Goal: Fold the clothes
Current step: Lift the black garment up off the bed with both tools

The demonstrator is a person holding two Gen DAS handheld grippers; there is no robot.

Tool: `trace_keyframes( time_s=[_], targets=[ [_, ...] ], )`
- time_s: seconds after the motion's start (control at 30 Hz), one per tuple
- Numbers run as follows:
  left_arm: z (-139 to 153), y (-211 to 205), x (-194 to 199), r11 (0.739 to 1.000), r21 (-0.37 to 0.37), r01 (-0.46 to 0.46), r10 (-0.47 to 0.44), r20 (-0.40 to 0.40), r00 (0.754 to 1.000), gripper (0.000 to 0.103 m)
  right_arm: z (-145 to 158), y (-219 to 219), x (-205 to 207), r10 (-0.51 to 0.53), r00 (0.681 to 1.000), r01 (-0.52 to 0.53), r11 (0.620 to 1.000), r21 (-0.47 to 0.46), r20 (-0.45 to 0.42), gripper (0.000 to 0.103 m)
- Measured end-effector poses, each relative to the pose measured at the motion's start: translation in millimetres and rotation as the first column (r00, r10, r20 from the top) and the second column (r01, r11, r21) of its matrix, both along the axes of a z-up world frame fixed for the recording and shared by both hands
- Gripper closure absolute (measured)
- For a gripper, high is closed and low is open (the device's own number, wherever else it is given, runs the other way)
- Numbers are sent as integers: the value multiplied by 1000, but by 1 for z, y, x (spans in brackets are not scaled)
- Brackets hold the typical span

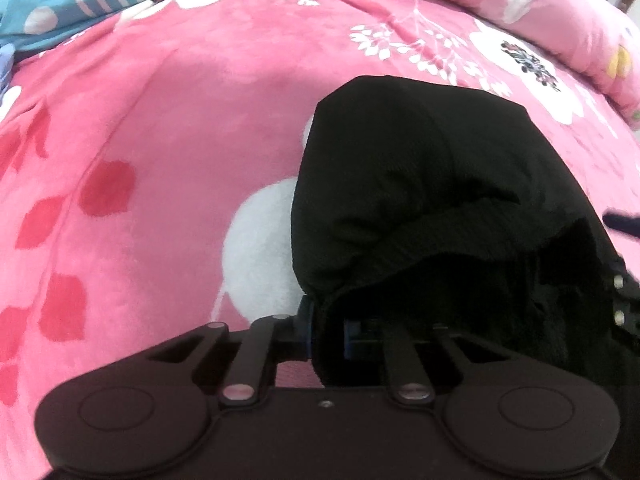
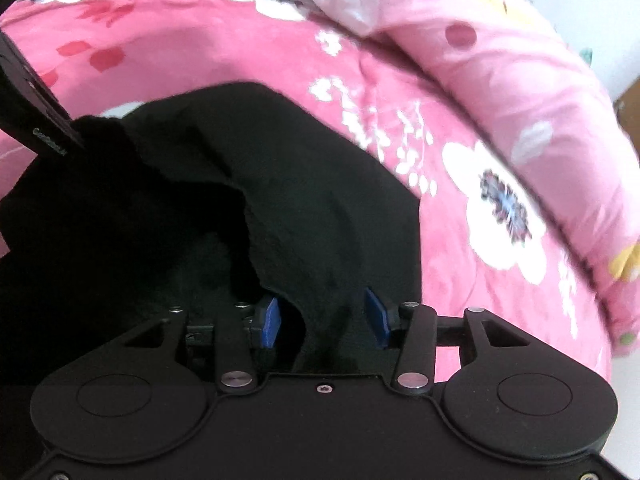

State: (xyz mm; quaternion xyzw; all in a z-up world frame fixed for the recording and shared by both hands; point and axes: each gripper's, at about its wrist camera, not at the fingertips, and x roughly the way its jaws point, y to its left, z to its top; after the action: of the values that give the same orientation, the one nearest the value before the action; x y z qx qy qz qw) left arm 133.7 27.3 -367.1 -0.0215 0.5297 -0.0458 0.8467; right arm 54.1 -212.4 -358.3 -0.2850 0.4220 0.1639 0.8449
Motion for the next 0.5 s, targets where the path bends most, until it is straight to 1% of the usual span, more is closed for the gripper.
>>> trace_keyframes(
  time_s=[0.07,0.1,0.13,0.17,0.2,0.23,0.33,0.4,0.43,0.5],
  targets=[
    [1,-2,-1,1000,20,-7,7,17,1000,95,-3,-3,1,-13,1000,13,1000,24,-17,61],
    [2,-4,-1,999,32,-8,7,22,1000,96,-7,-4,3,-10,1000,10,1000,28,-4,65],
    [3,-5,-1,999,46,-9,8,28,1000,97,-9,-4,5,-7,1000,7,1000,21,17,79],
    [8,-7,-3,997,75,-14,11,45,999,97,-8,-5,8,-11,999,10,1000,19,32,85],
    [14,-8,-5,995,98,-16,9,69,998,97,-6,-7,10,-21,999,20,999,27,49,88],
    [18,-7,-6,994,109,-15,6,80,997,97,-2,-8,12,-32,997,30,999,35,74,89],
    [38,-17,-9,980,199,-2,-26,139,990,97,15,-13,14,-38,984,30,998,51,175,89],
    [55,-28,-9,959,284,-7,-49,191,980,97,30,-13,12,-18,968,7,999,42,250,89],
    [61,-30,-8,955,298,-17,-47,206,977,97,35,-13,10,-11,962,0,999,38,273,89],
    [85,-34,-5,947,316,-56,-29,256,966,97,54,-11,7,9,940,-19,1000,24,340,90]
  ],
)
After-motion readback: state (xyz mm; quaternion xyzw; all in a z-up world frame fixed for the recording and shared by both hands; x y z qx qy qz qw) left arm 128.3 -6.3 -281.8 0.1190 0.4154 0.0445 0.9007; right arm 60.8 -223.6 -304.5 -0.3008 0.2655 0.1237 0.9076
